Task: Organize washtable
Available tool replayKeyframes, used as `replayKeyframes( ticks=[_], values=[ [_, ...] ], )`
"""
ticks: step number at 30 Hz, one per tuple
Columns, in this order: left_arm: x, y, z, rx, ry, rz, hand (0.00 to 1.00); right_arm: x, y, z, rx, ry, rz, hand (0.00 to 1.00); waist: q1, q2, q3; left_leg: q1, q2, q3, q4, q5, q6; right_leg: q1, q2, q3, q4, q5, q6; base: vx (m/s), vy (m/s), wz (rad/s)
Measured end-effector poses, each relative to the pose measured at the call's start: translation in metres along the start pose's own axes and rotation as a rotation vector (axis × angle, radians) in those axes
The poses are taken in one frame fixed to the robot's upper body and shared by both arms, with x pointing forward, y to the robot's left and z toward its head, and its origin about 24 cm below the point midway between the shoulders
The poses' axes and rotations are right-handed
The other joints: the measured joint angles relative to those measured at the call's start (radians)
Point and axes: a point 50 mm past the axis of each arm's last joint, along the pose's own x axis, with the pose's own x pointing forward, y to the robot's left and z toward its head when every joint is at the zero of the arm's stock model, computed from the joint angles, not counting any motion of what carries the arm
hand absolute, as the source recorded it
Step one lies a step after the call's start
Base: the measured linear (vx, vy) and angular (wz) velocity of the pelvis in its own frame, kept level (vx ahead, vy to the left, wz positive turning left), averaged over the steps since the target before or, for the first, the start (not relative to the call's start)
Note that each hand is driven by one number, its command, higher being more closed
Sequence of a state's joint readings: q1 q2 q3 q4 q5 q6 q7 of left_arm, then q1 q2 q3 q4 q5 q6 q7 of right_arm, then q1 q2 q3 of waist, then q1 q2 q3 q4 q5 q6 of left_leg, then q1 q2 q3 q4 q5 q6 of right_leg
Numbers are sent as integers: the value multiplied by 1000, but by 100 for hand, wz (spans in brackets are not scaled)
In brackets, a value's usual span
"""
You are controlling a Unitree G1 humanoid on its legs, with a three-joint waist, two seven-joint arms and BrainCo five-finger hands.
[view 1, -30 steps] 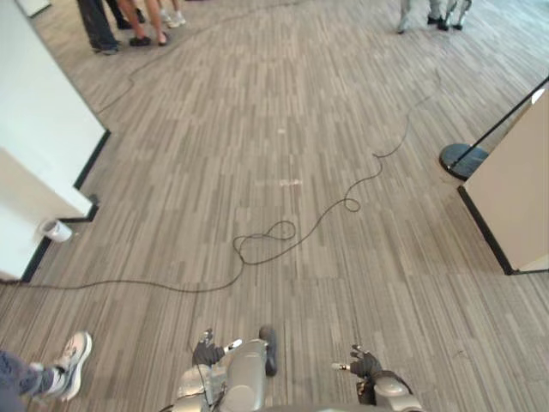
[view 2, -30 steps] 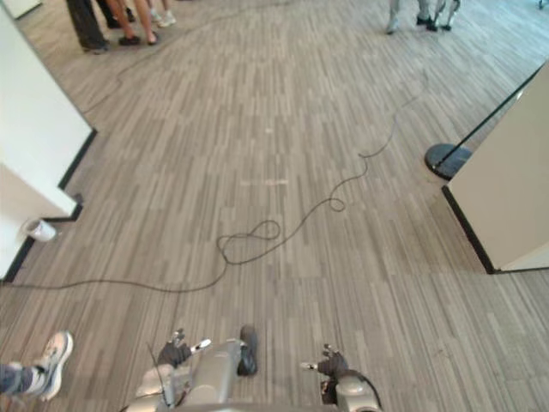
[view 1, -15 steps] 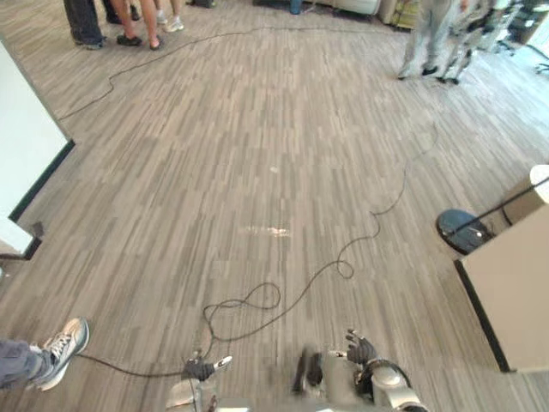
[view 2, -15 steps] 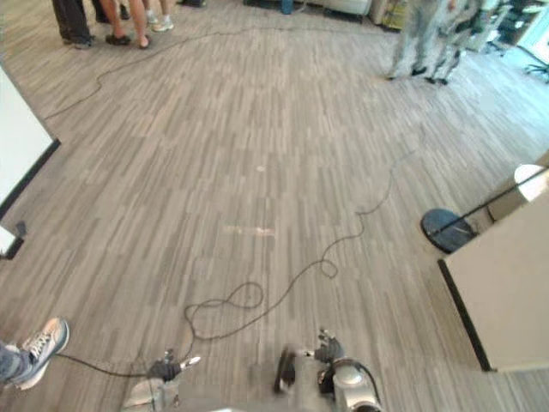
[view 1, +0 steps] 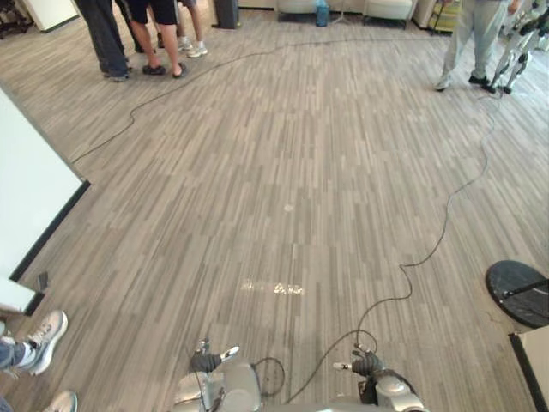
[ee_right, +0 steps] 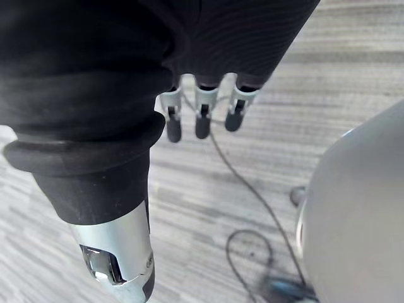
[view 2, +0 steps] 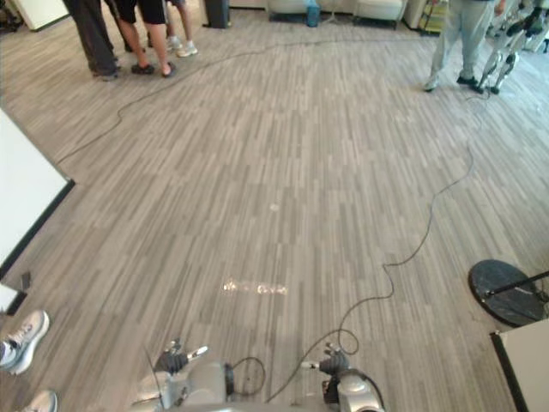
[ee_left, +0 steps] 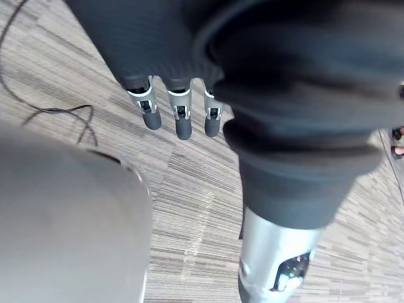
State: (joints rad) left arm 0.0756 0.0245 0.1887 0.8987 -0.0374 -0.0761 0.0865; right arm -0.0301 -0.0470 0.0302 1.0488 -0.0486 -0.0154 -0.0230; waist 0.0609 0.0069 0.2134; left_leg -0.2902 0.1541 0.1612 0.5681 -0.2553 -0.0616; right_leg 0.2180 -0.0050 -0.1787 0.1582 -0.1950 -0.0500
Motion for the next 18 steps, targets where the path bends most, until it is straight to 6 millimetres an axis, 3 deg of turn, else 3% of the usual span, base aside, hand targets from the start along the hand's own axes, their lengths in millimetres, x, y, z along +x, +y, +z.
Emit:
replayKeyframes(
  ticks=[1,2,4,5,7,8,9,11,12,15,16,17,18],
  values=[
    [0,-2,0,9,0,-7,0,-1,-1,-2,-6,4,-1,0,10,13,-2,3,-25,-24,-189,123,-3,30,5,25,-24,-19,33,494,189,-80],
    [-1,-2,-3,20,6,-9,0,-1,-1,-4,-17,9,-1,0,15,21,-10,16,-33,-43,-204,269,31,52,7,53,-27,-42,69,492,216,-66],
    [2,9,3,57,-8,7,0,0,10,-1,-8,-3,25,0,-1,-36,-19,23,-79,-29,-178,219,85,53,-55,69,8,-49,81,535,238,-15],
    [3,10,5,62,-12,7,0,-1,11,-2,-5,2,25,0,5,-49,-22,24,-91,-23,-152,183,97,27,-77,72,82,-47,84,569,241,7],
    [3,10,5,65,-11,6,0,-2,9,-6,4,9,20,0,7,-55,-20,53,-106,-19,-132,135,111,-41,-95,83,277,-42,92,387,193,9],
    [4,12,4,79,-4,9,0,-2,9,-6,5,10,18,0,7,-67,-16,109,-125,-6,-149,101,124,-106,-130,104,480,7,151,463,226,-5],
    [4,15,0,113,17,7,0,-2,8,-5,2,5,23,0,5,-68,-13,199,-139,6,-165,57,134,-185,-174,102,712,13,160,463,212,-17],
    [3,22,-6,136,49,18,0,-2,9,-5,-3,1,27,0,5,-60,-9,278,-140,21,-196,42,135,-223,-192,68,789,-25,116,326,123,-21],
    [1,28,-14,146,83,32,0,-2,11,-3,-21,-12,34,0,-3,-62,-13,355,-133,26,-249,36,135,-266,-188,11,773,-69,85,241,72,-11],
    [-1,32,-20,149,105,40,0,-1,11,2,-34,-26,35,0,-20,-63,-17,395,-116,24,-292,31,122,-334,-151,-57,543,-85,80,295,23,6],
    [-3,36,-23,154,116,47,0,-1,11,1,-36,-22,35,0,-19,-69,-21,407,-120,31,-286,20,104,-345,-131,-65,381,-46,70,374,-15,-7],
    [-4,42,-27,158,132,62,0,-1,13,-3,-42,-9,40,0,-18,-91,-29,411,-144,30,-268,5,82,-348,-126,-60,249,108,42,331,-33,-6],
    [-5,44,-30,161,143,70,0,-2,12,-5,-42,-3,39,0,-18,-100,-32,411,-157,24,-257,-8,78,-346,-130,-61,230,121,35,311,-49,-10]
  ],
)
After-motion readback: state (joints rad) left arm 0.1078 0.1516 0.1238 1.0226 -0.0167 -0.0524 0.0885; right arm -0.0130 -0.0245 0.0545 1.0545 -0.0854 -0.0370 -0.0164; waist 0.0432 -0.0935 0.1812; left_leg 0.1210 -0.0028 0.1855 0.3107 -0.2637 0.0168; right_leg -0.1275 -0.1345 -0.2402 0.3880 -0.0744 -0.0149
